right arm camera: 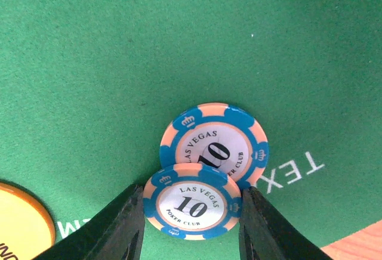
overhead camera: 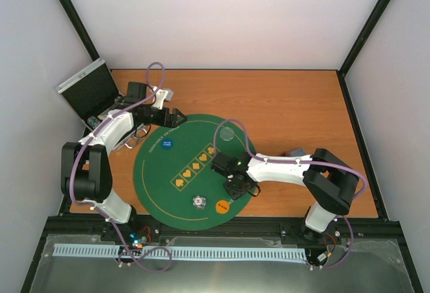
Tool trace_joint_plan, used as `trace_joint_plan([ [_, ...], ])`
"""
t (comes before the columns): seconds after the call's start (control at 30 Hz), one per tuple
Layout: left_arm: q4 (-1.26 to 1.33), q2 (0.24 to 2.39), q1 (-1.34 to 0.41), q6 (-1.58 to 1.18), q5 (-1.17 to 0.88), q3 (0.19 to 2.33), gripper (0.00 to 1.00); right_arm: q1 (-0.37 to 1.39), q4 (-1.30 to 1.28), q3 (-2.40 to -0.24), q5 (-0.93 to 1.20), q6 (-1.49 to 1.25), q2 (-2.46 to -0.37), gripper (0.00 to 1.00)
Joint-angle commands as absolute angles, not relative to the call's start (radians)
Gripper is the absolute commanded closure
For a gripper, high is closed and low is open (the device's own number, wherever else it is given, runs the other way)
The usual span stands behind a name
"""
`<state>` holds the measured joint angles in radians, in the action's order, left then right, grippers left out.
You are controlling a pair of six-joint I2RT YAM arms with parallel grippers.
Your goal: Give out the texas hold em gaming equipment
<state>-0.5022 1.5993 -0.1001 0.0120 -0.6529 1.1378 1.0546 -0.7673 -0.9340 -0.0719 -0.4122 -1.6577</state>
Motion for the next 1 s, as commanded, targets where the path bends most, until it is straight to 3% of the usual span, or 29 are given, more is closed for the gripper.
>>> trace_joint_plan([
  [0.0,-0.5,1.589,-0.1,0.038,-0.658,1.161,0.07,1.06,-0.795,-0.954,-0.104,-0.41,-1.65,0.74],
  [0.97,-0.502,1.583,-0.1,0.043,-0.656,1.16,0.07,1.015,-0.835,-1.069,-0.088,-0.266,-1.758,0.73],
])
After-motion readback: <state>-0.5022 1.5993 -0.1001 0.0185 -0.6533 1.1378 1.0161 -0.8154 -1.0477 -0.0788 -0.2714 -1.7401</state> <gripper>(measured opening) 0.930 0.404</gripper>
